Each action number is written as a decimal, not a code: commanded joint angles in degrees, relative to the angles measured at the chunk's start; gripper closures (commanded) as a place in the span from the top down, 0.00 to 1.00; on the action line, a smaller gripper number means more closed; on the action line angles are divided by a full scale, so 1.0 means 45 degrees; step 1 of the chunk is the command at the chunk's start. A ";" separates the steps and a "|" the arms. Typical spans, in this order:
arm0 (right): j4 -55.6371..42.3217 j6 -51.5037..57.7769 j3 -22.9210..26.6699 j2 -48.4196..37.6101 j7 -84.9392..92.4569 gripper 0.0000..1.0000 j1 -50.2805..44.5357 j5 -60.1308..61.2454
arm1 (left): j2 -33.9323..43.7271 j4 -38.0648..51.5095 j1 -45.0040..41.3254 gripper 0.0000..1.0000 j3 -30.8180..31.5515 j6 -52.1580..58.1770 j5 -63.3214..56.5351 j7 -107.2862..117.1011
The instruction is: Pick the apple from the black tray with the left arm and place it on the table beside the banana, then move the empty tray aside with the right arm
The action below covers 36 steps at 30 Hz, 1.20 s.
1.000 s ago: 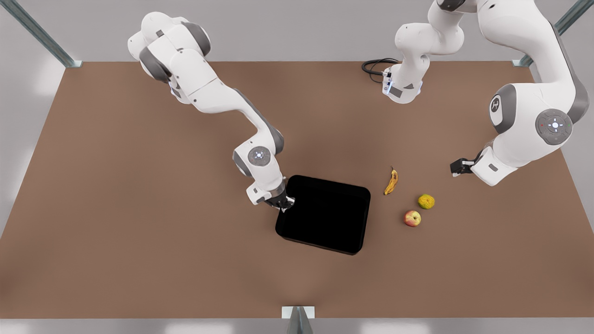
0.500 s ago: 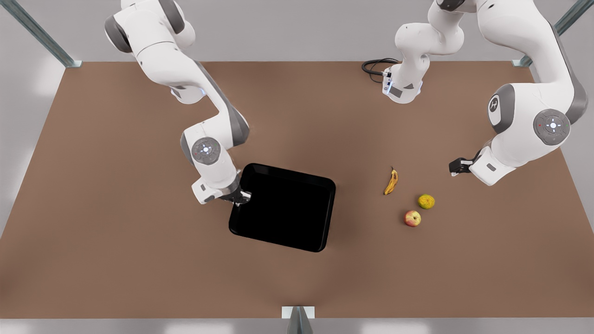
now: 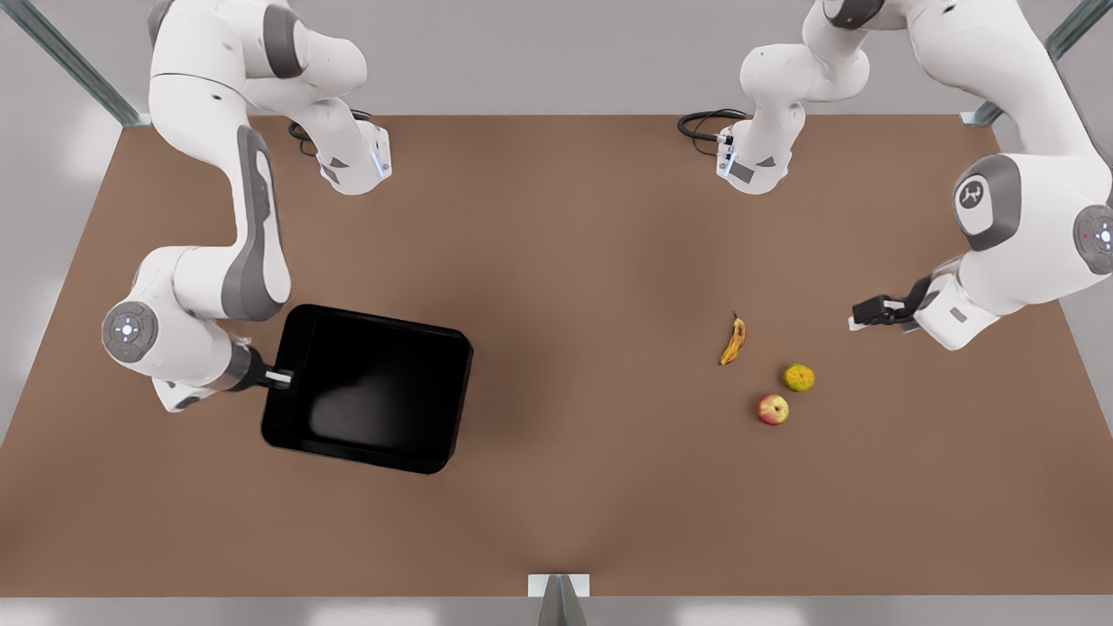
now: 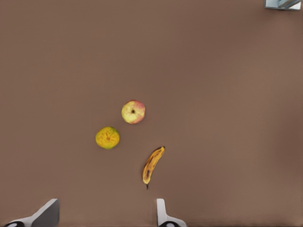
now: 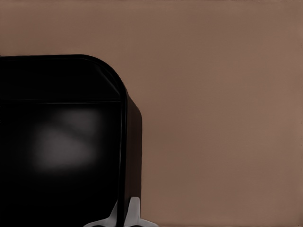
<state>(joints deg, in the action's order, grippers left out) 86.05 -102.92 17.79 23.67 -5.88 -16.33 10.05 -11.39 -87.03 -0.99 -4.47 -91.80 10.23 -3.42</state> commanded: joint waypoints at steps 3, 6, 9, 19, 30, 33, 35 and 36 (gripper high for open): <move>-0.0002 0.0626 0.1105 0.0052 1.0914 0.12 0.0211 0.0559 | -0.0242 0.0257 -0.0150 1.00 0.0096 -0.0909 -0.0552 -0.1097; -0.0021 0.0352 0.1651 0.0520 1.1989 0.12 0.0524 0.0948 | -0.0261 0.0355 -0.1302 1.00 0.0096 -0.0929 -0.2427 -0.0862; -0.0099 -0.1815 0.2199 0.1438 1.3083 0.12 0.0524 0.1829 | -0.0242 0.0453 -0.1206 1.00 -0.0021 -0.0929 -0.2507 -0.0862; -0.0275 -0.2324 0.2316 0.2025 1.1384 0.98 0.0485 0.1868 | -0.0320 0.0414 -0.0815 1.00 -0.0021 -0.0929 -0.2077 -0.0843; -0.2189 -0.0038 0.0931 0.0540 0.1109 1.00 -0.1685 0.0344 | -0.0223 0.0472 -0.0698 1.00 0.0076 -0.0929 -0.1686 -0.0862; -0.2306 0.0801 0.1125 0.0462 0.2927 1.00 -0.1469 -0.0710 | -0.0300 0.0453 -0.0639 1.00 0.0037 -0.1007 -0.1725 -0.0862; -0.2306 0.0880 0.1163 0.0462 0.2927 1.00 -0.1468 -0.0691 | -0.0320 0.0453 -0.0600 1.00 -0.0002 -0.1066 -0.1726 -0.0882; -0.2306 0.0880 0.1183 0.0462 0.2927 1.00 -0.1449 -0.0691 | -0.0359 0.0453 -0.0581 1.00 -0.0021 -0.1066 -0.1726 -0.0882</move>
<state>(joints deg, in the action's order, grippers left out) 75.74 -101.90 22.97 25.83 19.45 -22.89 7.90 -13.01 -85.02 -3.61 -4.49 -96.27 2.45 -6.84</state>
